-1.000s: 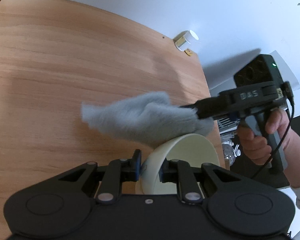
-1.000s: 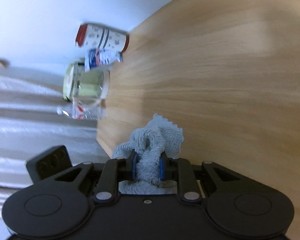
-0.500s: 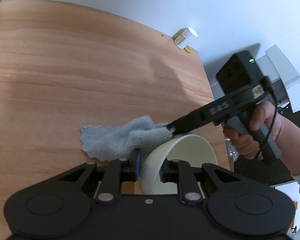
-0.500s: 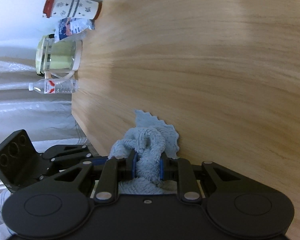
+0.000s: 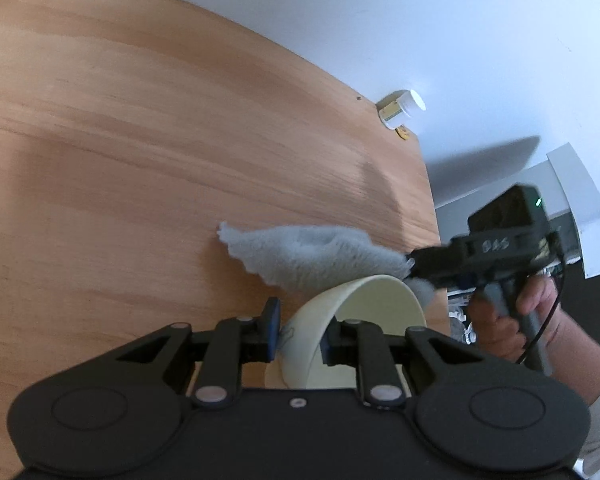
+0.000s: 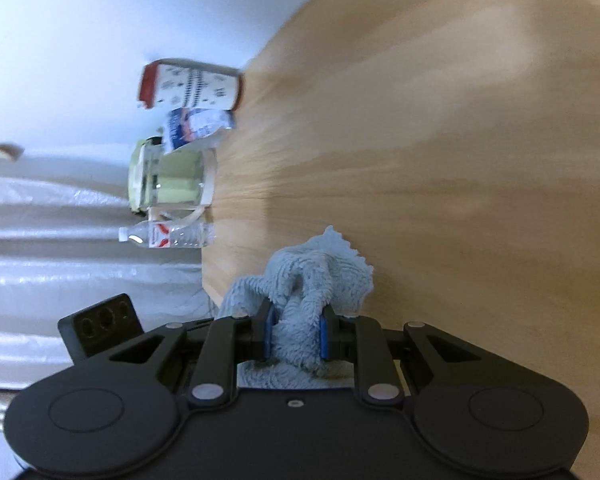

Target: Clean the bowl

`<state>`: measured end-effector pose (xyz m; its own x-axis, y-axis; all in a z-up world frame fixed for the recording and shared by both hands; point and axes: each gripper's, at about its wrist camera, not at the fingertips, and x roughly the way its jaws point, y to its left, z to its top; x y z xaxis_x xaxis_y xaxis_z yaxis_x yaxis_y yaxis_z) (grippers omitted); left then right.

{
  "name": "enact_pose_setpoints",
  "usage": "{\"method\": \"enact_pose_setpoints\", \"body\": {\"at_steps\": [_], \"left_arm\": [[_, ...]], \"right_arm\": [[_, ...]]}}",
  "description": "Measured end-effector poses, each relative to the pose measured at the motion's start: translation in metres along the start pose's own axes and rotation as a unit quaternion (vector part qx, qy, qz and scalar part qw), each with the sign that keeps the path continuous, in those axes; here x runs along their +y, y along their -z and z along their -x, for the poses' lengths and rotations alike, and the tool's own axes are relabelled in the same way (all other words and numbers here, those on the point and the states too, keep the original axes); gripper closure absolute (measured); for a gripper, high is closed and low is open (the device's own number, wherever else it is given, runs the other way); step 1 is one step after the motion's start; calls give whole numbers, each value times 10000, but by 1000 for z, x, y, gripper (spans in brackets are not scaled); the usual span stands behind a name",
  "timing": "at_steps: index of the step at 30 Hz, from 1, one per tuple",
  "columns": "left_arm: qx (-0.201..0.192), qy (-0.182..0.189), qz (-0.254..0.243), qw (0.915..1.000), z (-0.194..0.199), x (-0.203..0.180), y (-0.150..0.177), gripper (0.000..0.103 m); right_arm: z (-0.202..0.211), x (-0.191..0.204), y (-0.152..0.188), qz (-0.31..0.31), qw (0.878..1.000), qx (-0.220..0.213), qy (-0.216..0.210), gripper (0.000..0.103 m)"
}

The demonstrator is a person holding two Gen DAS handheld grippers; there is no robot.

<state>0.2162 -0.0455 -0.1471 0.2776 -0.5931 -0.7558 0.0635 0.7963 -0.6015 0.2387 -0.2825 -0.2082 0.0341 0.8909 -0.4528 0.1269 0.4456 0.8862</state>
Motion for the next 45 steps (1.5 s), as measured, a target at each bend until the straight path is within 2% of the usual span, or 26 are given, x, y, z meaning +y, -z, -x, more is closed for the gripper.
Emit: {"method": "enact_pose_setpoints", "body": {"at_steps": [5,7,11,15,19,23,27,33,34,36,39,45], "left_arm": [[-76,45,120,9999,3,7,-4,85],[-149,106,203,9996,6,11,-5,85],[-398,218,391,9982,11,17,-9,86],[-575,134,573,9966,12,20,-14,85],[-616,213,763,9950,14,25,-14,85],[-646,266,1058,9919,17,34,-12,84],[-750,292,1216,9893,19,37,-12,84],[-903,306,1269,9873,20,37,-13,85],[-922,299,1290,9869,20,38,-13,85],[-959,286,1332,9860,20,39,-14,85],[-994,296,1451,9840,15,40,-14,84],[-1005,352,1648,9806,14,46,-11,83]], "right_arm": [[-6,-24,15,-253,9995,-8,198,80],[-4,-28,20,-343,9992,-149,107,80],[11,-26,23,-376,9979,-503,-153,80],[32,-29,31,-590,9891,-1035,-859,79],[32,-37,41,-783,9843,-1223,-1003,79],[23,-43,50,-894,9842,-1280,-840,79],[2,-42,61,-756,9904,-1090,-385,79],[12,-25,70,-384,9868,-1570,-90,79],[25,-17,74,-298,9827,-1822,-127,79],[34,-14,74,-285,9787,-2019,-247,79],[50,-10,79,-336,9685,-2351,-743,79],[36,-12,80,-491,9705,-2301,-532,79]]}}
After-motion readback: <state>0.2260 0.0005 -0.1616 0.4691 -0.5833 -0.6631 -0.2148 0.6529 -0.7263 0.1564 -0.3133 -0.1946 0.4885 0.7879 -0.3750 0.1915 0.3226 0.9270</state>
